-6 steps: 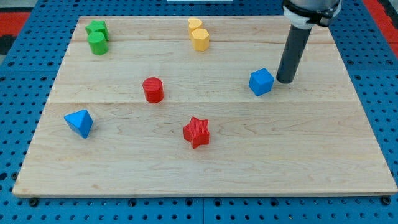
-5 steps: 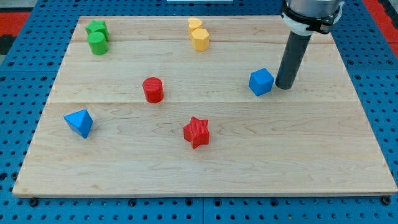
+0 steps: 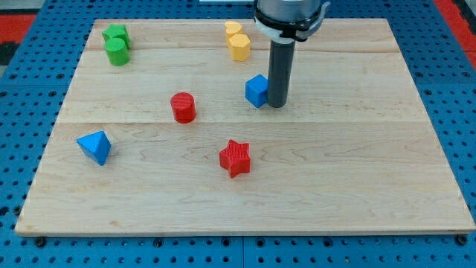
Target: Move the blue cube below the yellow hexagon
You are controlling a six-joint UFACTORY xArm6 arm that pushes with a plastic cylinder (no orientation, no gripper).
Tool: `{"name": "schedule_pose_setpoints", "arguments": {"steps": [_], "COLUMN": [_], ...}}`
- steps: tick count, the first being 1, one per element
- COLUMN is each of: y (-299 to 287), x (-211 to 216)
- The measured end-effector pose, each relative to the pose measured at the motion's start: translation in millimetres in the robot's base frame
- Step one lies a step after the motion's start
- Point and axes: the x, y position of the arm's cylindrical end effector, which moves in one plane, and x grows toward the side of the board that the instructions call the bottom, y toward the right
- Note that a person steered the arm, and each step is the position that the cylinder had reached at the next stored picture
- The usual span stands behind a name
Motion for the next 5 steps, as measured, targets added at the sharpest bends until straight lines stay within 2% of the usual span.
{"name": "schedule_pose_setpoints", "arguments": {"steps": [4, 5], "y": [1, 1], "x": [-14, -37]}}
